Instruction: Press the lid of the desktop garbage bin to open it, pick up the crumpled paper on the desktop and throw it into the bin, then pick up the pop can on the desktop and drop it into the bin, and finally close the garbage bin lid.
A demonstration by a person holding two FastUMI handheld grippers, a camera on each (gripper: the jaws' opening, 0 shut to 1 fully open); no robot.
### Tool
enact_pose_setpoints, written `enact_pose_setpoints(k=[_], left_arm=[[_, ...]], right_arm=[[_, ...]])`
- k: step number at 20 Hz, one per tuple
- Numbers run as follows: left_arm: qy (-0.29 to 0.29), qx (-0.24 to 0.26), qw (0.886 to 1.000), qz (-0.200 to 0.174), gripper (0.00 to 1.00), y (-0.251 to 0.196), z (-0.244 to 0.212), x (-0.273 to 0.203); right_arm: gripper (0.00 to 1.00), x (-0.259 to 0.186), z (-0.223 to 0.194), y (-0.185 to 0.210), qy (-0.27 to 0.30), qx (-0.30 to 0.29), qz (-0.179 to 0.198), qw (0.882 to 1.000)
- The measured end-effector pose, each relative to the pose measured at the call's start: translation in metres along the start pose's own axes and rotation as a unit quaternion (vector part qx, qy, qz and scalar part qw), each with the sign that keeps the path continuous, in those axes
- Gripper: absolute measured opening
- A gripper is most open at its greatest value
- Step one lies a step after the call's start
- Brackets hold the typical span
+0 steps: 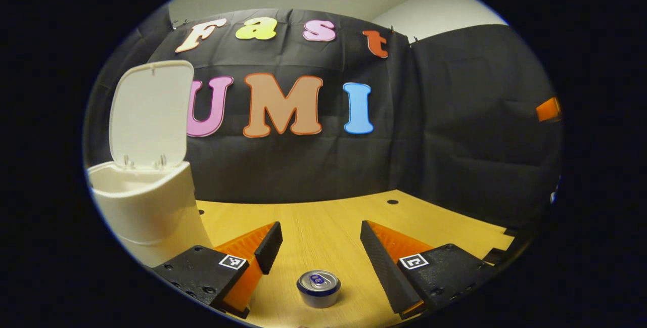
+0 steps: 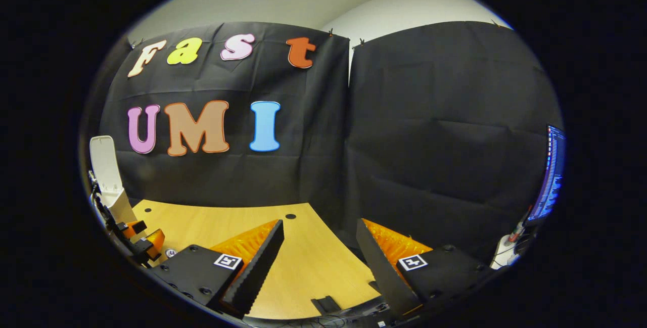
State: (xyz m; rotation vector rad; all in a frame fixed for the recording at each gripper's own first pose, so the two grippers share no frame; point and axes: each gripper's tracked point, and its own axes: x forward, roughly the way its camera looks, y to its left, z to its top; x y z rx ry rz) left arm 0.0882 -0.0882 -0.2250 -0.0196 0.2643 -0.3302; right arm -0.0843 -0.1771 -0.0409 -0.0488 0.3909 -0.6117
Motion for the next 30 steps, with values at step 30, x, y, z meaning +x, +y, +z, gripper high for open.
enact_pose_setpoints(k=[30], left_arm=[[0.112, -0.006, 0.994, 0.007, 0.79, -0.005, -0.058, 0.02]], right_arm=[[0.96, -0.013, -0.052, -0.019, 0.055, 0.03, -0.01, 0.998]])
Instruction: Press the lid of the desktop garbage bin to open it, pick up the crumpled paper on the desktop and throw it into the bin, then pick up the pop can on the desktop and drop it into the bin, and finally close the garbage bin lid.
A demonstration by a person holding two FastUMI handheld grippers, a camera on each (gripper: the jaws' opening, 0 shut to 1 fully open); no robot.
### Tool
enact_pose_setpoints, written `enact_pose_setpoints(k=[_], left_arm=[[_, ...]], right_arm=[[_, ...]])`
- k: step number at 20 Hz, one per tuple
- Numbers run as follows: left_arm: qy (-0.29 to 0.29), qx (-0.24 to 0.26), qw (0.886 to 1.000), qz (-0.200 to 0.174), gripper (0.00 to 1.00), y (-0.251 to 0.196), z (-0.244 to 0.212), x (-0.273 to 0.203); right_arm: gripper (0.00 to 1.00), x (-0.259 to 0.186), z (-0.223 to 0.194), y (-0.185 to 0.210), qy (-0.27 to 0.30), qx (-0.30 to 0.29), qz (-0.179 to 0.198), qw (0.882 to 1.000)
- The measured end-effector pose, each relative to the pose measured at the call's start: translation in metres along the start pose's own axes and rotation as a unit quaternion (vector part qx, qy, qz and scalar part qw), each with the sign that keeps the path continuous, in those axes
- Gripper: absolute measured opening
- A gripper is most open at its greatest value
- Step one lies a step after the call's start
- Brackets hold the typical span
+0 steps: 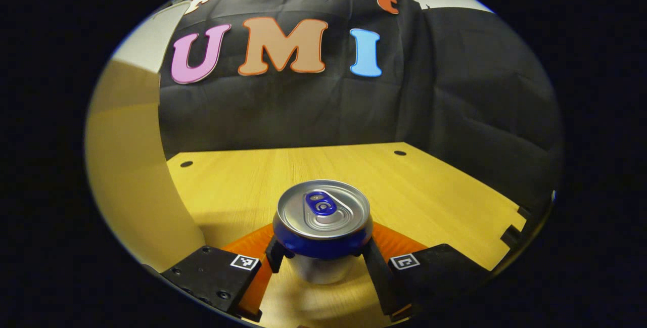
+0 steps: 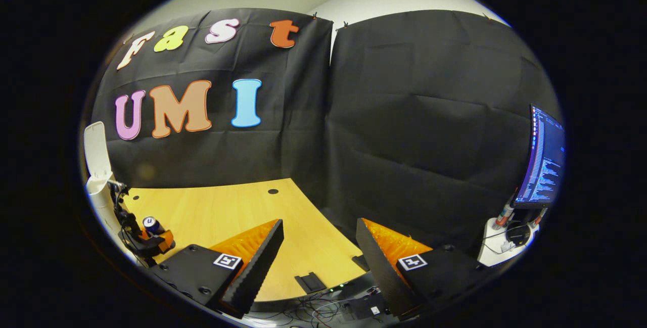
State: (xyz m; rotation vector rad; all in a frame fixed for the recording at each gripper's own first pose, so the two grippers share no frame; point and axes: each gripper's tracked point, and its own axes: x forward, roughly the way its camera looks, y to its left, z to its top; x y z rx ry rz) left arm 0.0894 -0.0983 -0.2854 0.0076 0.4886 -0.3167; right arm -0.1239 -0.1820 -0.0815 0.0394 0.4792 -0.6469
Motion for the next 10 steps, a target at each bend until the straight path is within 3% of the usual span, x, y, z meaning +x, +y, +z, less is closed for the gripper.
enact_pose_setpoints(k=[7, 9, 10], left_arm=[[-0.061, 0.004, 0.997, -0.047, 0.78, -0.02, 0.13, -0.046], [-0.082, 0.013, 0.995, -0.047, 0.78, -0.014, 0.168, -0.061], [-0.091, 0.015, 0.995, -0.044, 0.78, -0.008, 0.184, -0.068]], right_arm=[[0.97, 0.023, 0.004, 0.025, 0.011, 0.025, 0.069, 0.997], [1.0, 0.03, 0.005, 0.037, 0.016, 0.043, 0.094, 0.994], [0.96, 0.034, 0.006, 0.042, 0.015, 0.048, 0.104, 0.993]])
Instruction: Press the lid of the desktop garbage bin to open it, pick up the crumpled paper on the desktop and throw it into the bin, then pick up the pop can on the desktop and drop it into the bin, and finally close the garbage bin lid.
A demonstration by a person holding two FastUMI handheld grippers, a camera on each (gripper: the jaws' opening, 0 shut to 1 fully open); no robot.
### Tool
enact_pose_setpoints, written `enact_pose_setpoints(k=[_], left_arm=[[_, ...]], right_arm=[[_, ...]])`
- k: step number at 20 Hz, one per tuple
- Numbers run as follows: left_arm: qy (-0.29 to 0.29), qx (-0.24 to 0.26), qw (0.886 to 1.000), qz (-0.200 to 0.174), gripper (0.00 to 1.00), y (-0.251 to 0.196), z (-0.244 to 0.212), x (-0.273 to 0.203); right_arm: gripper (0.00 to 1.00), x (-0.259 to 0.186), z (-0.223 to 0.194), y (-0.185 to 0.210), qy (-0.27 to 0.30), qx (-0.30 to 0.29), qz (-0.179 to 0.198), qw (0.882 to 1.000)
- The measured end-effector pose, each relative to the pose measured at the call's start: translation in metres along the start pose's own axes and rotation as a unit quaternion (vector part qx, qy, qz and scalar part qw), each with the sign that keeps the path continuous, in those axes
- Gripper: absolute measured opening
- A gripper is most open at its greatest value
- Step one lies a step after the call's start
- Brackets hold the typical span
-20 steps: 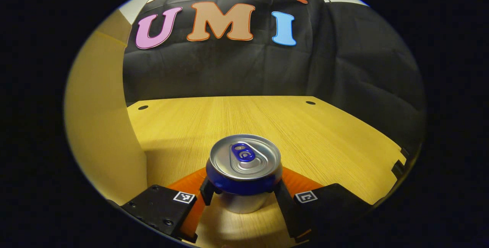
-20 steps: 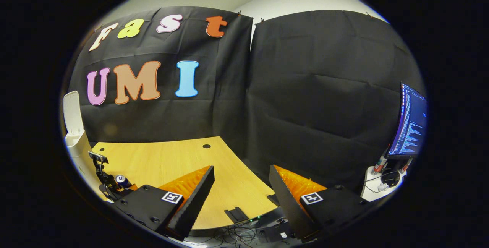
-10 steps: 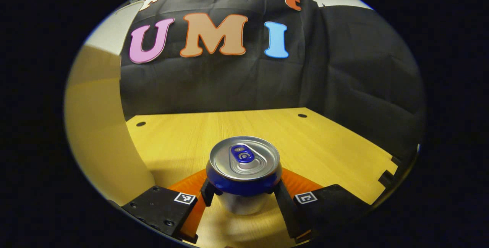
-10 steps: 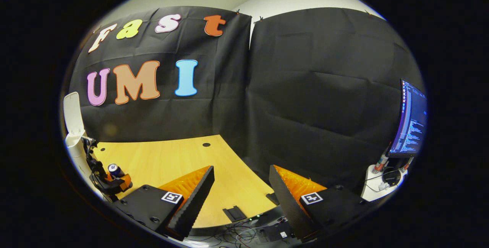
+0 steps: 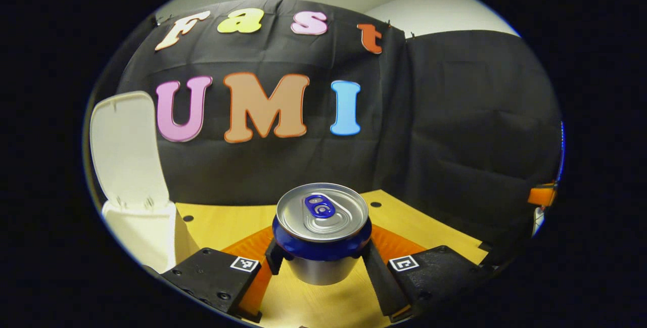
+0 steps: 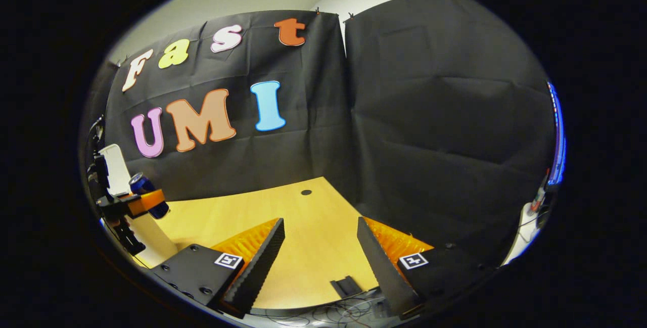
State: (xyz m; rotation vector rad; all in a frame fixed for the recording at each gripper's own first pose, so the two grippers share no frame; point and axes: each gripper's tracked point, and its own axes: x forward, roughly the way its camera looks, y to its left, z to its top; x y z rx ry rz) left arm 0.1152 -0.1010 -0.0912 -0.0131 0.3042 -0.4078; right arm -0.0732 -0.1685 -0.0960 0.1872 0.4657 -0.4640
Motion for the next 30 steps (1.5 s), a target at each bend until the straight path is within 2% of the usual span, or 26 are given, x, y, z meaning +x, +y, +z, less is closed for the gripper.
enact_pose_setpoints(k=[3, 6, 11, 12, 15, 18, 21, 23, 26, 30], left_arm=[[-0.025, -0.008, 0.999, 0.024, 0.78, 0.028, 0.037, -0.018], [-0.036, -0.007, 0.996, 0.081, 0.78, 0.078, 0.057, -0.043], [-0.02, -0.009, 0.983, 0.181, 0.78, 0.156, 0.047, -0.087], [-0.015, -0.013, 0.98, 0.197, 0.78, 0.168, 0.043, -0.093], [-0.001, -0.023, 0.971, 0.236, 0.78, 0.193, 0.028, -0.106], [0.015, -0.033, 0.966, 0.258, 0.78, 0.207, 0.012, -0.109], [0.023, -0.027, 0.961, 0.273, 0.8, 0.213, 0.002, -0.109], [0.019, -0.022, 0.958, 0.284, 0.79, 0.218, 0.003, -0.108], [0.011, -0.033, 0.956, 0.291, 0.92, 0.221, 0.007, -0.106], [-0.001, -0.011, 0.956, 0.292, 0.92, 0.225, 0.033, -0.105]], right_arm=[[0.96, 0.017, 0.004, 0.01, -0.004, -0.006, 0.024, 1.0], [0.96, 0.033, 0.014, 0.025, -0.013, -0.01, 0.051, 0.999], [0.97, 0.066, 0.018, 0.059, -0.01, -0.02, 0.099, 0.995], [0.94, 0.072, 0.019, 0.066, -0.01, -0.024, 0.107, 0.994], [0.96, 0.09, 0.016, 0.085, -0.003, -0.031, 0.134, 0.991], [0.96, 0.098, 0.016, 0.095, 0.002, -0.034, 0.147, 0.989], [0.94, 0.102, 0.02, 0.092, 0.001, -0.033, 0.146, 0.989], [0.96, 0.105, 0.023, 0.088, 0.0, -0.029, 0.143, 0.989], [0.96, 0.106, 0.026, 0.077, -0.003, -0.027, 0.131, 0.991], [0.96, 0.109, 0.03, 0.066, -0.005, -0.016, 0.121, 0.993]])
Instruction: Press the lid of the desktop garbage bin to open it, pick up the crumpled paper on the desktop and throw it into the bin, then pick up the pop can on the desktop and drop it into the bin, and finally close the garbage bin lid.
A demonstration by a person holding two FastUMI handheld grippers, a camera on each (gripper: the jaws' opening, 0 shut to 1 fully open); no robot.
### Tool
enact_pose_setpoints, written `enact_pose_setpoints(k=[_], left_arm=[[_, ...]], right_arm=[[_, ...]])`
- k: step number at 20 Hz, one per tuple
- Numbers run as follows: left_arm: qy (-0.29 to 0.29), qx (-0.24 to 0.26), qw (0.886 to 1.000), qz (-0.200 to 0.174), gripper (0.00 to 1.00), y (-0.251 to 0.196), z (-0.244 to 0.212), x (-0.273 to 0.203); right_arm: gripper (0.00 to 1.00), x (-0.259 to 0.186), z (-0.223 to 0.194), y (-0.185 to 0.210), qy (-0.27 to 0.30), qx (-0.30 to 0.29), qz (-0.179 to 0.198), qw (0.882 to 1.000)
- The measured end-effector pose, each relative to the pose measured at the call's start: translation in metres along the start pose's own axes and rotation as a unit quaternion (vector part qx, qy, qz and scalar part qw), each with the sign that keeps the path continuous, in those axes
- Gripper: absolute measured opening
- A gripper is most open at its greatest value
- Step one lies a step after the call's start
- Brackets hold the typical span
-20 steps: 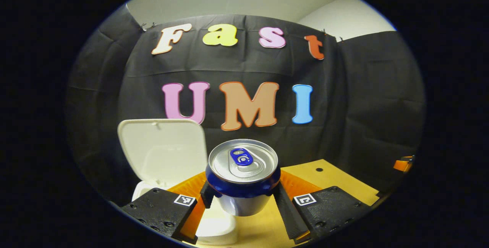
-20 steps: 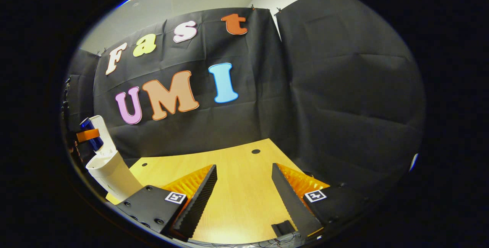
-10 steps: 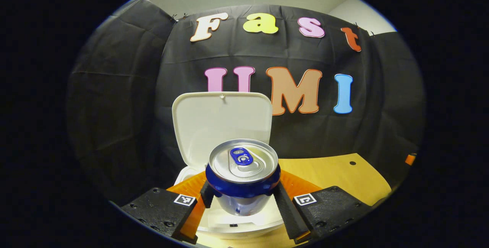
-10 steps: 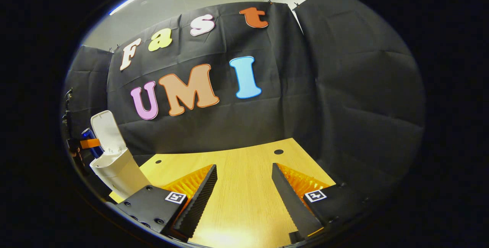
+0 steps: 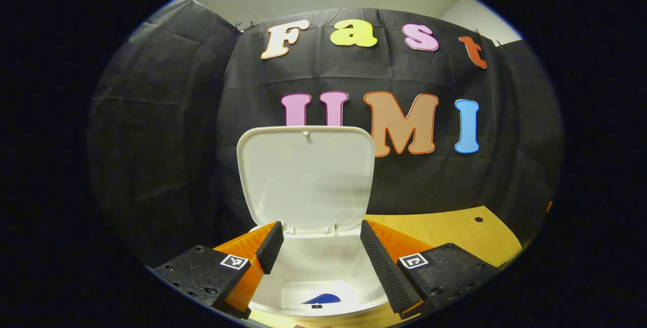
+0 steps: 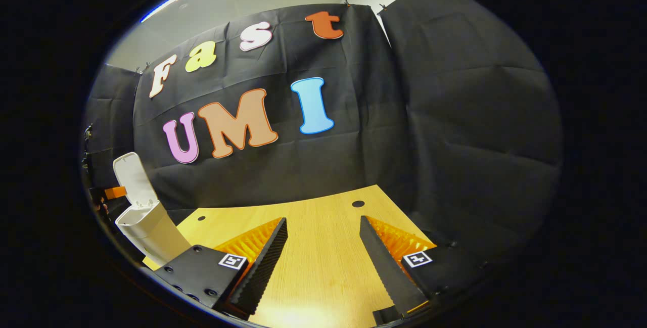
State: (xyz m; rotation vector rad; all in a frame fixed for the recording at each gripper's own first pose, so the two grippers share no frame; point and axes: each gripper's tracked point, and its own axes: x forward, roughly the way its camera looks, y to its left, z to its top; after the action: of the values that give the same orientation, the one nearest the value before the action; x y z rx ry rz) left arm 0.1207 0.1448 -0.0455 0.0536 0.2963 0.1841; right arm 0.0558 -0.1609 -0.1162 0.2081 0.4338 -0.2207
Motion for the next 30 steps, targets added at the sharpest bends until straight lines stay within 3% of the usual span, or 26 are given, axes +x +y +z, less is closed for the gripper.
enact_pose_setpoints(k=[6, 13, 22, 30], left_arm=[[-0.025, 0.015, 0.999, -0.023, 0.92, -0.008, 0.056, 0.015], [-0.059, 0.004, 0.998, 0.001, 0.92, 0.013, 0.117, 0.049], [-0.012, -0.016, 0.999, 0.04, 0.92, 0.052, 0.106, 0.111], [-0.023, -0.007, 0.999, 0.035, 0.94, 0.05, 0.099, 0.098]], right_arm=[[0.96, -0.005, 0.0, -0.013, -0.005, 0.009, -0.017, 1.0], [0.96, -0.018, -0.003, -0.032, -0.009, 0.028, -0.037, 0.999], [0.96, -0.031, -0.002, -0.046, -0.013, 0.036, -0.062, 0.997], [0.96, -0.033, -0.007, -0.044, -0.008, 0.04, -0.064, 0.997]])
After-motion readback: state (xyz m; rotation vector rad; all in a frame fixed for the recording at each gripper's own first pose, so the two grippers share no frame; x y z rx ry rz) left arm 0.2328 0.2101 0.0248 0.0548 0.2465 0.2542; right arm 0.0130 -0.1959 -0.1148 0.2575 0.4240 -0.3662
